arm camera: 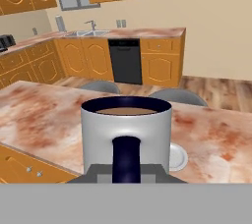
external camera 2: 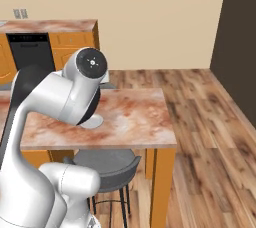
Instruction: Pick the cup of tea, navigate to the dining table, and place it on the saucer.
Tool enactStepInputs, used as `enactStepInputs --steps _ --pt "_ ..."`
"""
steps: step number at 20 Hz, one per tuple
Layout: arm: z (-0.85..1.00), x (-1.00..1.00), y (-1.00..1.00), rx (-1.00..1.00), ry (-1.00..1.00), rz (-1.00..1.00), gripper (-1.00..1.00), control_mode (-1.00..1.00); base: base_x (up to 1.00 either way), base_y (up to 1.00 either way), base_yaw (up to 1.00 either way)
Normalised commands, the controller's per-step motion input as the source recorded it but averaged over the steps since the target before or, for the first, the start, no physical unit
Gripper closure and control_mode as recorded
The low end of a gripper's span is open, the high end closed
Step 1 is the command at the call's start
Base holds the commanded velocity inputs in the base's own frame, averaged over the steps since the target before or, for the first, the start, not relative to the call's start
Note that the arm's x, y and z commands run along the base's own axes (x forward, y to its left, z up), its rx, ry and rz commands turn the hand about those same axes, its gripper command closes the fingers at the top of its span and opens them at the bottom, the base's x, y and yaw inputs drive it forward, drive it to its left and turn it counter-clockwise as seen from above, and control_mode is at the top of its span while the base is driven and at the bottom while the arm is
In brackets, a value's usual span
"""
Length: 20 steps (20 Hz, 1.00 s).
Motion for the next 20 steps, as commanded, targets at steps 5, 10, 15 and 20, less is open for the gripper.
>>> enactStepInputs --steps 5,10,15,20 --pt "0.0 0.0 0.0 0.0 0.0 0.0 1.0 1.0 0.0 0.0 0.0" --pt "0.0 0.0 0.0 0.0 0.0 0.0 1.0 1.0 0.0 0.0 0.0" --pt "0.0 0.0 0.0 0.0 0.0 0.0 1.0 1.0 0.03 0.0 0.01" --pt "-0.09 0.07 -0.05 0.0 0.0 0.04 1.0 -1.0 0.02 0.0 0.02"
